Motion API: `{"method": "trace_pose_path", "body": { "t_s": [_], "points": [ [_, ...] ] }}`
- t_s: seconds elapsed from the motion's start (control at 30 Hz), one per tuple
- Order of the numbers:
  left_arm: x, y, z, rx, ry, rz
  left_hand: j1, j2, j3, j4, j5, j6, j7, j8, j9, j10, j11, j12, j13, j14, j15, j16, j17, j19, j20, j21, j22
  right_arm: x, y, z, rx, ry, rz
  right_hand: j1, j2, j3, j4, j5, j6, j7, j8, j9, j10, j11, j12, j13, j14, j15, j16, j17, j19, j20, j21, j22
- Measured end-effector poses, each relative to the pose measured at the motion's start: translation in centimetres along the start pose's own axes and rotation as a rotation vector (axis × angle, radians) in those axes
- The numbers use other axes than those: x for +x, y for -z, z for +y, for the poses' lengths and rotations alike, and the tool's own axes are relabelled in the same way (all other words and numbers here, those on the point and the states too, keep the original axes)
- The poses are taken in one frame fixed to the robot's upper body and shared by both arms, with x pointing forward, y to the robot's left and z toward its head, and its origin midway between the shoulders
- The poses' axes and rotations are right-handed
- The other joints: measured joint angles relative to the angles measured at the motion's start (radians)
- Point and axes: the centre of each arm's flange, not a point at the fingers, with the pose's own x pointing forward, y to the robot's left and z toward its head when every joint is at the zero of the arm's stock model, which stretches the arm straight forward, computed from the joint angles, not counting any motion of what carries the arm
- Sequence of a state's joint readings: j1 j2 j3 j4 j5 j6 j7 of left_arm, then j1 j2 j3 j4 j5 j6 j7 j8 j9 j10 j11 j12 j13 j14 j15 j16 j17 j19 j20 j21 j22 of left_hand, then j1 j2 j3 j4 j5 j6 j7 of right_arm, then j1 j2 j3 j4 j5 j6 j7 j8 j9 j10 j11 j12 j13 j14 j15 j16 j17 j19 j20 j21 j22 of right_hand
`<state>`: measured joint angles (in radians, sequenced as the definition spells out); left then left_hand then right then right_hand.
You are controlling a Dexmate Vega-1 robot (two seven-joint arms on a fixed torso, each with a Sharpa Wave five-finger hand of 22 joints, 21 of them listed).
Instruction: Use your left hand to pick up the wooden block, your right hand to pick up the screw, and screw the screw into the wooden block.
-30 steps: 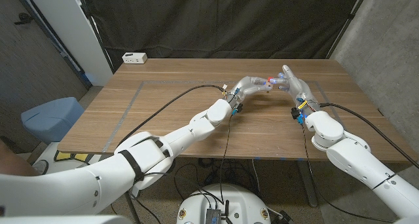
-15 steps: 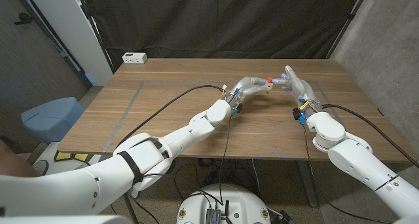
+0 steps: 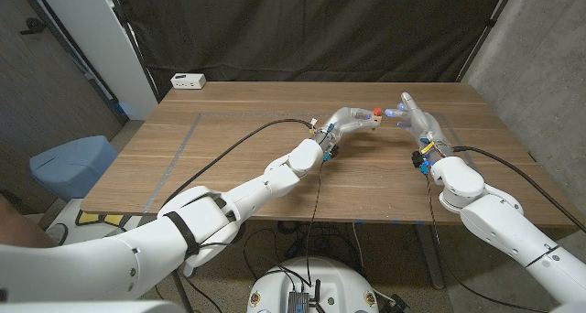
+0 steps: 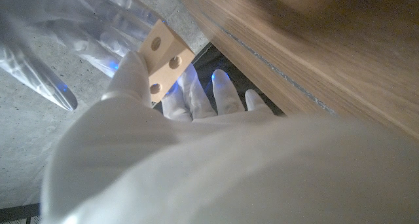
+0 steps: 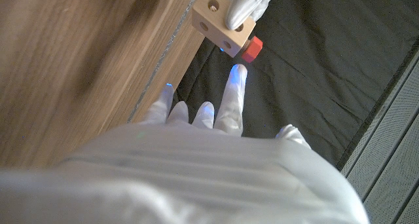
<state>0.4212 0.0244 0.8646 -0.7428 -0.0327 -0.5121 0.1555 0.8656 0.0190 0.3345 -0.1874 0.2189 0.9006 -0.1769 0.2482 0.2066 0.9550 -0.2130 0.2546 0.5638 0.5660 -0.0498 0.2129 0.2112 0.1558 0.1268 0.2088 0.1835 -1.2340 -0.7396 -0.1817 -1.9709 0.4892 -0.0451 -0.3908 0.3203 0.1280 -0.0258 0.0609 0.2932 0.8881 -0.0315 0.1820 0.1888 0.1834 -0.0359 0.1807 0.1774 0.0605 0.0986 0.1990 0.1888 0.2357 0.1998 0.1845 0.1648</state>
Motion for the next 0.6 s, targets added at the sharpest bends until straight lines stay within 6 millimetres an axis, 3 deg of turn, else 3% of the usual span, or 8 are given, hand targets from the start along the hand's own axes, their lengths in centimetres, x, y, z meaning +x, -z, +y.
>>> {"method": "trace_pose_path", "body": {
  "t_s": [0.6],
  "points": [
    [0.00, -0.19, 0.04, 0.003, 0.000, -0.006, 0.000, 0.000, 0.000, 0.000, 0.000, 0.000, 0.000, 0.000, 0.001, 0.000, 0.000, 0.000, 0.000, 0.000, 0.000, 0.000, 0.000, 0.000, 0.000, 0.000, 0.000, 0.48, 0.03, 0.15, 0.005, -0.031, 0.002, -0.008, -0.008, -0.006, 0.006, 0.000, -0.144, -0.024, -0.009, 0.000, -0.056, -0.009, 0.000, 0.002, -0.043, 0.010, -0.008, 0.000, -0.031, 0.002, 0.000, 0.000]
  ]
}}
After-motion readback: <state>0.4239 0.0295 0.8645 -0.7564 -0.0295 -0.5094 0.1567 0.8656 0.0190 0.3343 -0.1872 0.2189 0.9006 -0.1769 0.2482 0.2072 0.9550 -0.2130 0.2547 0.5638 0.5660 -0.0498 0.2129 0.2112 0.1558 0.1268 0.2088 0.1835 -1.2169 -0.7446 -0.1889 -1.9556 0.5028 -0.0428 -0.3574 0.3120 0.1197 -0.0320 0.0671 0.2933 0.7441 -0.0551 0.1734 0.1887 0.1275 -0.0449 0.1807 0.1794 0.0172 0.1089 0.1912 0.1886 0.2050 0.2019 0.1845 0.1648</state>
